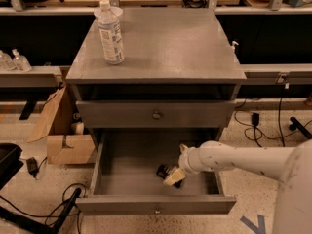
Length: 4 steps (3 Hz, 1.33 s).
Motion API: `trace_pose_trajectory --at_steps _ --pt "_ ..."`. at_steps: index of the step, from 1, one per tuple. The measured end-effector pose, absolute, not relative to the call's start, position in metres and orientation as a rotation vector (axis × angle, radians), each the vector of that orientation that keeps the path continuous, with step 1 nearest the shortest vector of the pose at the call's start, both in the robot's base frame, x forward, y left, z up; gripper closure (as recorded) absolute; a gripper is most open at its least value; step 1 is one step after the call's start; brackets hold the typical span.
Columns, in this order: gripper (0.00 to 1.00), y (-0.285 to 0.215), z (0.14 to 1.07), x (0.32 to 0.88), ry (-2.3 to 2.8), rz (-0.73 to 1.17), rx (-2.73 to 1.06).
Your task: Pick rxbar chocolate from middle drawer and place on counter
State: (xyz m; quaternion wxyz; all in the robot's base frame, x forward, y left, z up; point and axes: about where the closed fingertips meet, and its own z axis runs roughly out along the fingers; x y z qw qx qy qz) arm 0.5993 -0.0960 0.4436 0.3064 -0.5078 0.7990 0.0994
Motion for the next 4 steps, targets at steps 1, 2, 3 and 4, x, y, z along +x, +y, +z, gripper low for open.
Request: trace_pose_trajectory --at_steps 1,2,3,4 --pt "0.00 -0.095 0.415 0.617 2.163 0.253 -1.314" --pt "0.00 -0.102 0.381 0.620 2.227 0.276 -1.279" --pt "0.00 -0.103 0.353 0.604 2.273 0.296 -1.299" --pt "0.19 -0.101 0.328 0.578 2.306 0.314 -1.354"
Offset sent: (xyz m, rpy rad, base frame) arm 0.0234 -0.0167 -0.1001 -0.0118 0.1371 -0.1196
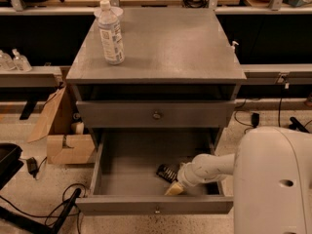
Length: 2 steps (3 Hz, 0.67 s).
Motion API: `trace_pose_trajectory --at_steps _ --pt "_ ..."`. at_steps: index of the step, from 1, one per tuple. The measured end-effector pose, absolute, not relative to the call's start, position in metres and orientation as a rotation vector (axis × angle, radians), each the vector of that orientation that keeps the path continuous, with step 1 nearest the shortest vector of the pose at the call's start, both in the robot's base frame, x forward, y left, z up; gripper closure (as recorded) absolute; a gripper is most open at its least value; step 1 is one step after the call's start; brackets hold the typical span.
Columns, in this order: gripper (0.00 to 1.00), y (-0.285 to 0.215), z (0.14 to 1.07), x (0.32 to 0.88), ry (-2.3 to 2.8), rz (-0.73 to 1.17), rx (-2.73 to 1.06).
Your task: Pick rxbar chocolate from middle drawer and place on counter
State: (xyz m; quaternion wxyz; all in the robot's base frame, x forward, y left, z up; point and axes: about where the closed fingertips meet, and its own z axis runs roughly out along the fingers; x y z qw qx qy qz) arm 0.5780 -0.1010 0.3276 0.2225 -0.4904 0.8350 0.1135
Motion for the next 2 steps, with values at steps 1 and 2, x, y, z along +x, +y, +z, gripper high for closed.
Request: trace_pose_trajectory --at_steps 1,2 --pt "0.41 -0.0987 0.3261 0.5711 2.312 0.327 -1.365" --pt "0.66 -0.0987 0.3337 0.5710 2.312 0.327 -1.365"
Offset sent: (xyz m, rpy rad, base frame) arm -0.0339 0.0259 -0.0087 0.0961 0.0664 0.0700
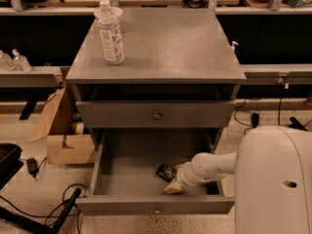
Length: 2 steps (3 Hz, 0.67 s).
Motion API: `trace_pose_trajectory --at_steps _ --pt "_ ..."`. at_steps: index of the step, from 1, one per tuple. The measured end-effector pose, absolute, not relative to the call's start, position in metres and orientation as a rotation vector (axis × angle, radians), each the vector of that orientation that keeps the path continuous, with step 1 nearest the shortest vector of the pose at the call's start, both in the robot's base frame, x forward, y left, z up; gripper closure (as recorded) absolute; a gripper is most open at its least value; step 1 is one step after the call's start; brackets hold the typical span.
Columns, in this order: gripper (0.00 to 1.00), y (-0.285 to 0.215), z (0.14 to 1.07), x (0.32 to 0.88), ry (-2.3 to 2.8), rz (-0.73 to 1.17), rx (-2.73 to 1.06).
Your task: Pick rxbar chocolate from middle drawer and place on counter
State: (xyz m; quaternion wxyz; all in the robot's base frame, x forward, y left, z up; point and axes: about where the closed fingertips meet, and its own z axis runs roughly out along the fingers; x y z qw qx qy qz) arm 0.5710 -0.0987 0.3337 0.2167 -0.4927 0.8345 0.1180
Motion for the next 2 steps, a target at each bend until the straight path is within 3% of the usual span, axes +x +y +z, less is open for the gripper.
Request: trace_pose_trajectory --at_steps 1,2 --pt "0.89 -0.0987 0.3425 0.5710 2.312 0.327 -1.365" --pt "1.00 -0.0987 0.3453 0.5711 2.312 0.327 -1.365"
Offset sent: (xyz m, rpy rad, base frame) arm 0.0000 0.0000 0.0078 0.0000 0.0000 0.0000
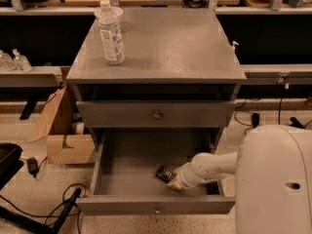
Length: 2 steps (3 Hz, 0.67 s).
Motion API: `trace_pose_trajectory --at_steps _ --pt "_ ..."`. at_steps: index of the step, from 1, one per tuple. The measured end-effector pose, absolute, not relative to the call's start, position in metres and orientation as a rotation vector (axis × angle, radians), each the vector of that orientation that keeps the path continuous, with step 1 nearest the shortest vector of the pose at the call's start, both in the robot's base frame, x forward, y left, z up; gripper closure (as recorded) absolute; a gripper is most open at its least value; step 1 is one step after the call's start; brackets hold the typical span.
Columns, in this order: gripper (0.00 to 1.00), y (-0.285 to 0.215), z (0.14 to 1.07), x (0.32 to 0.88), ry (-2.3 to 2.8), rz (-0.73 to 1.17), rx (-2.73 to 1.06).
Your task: Pick rxbar chocolate from middle drawer and place on counter
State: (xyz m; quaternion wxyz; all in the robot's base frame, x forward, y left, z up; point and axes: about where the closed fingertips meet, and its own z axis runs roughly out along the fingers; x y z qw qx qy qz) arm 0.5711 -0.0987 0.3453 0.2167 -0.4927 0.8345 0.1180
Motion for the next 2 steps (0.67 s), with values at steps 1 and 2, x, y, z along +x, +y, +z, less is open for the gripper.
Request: trace_pose_trajectory --at_steps 1,2 --pt "1.00 -0.0984 0.3457 0.5710 2.311 0.331 -1.367" --pt "1.00 -0.0945 0.3471 0.5704 2.296 0.380 -1.390"
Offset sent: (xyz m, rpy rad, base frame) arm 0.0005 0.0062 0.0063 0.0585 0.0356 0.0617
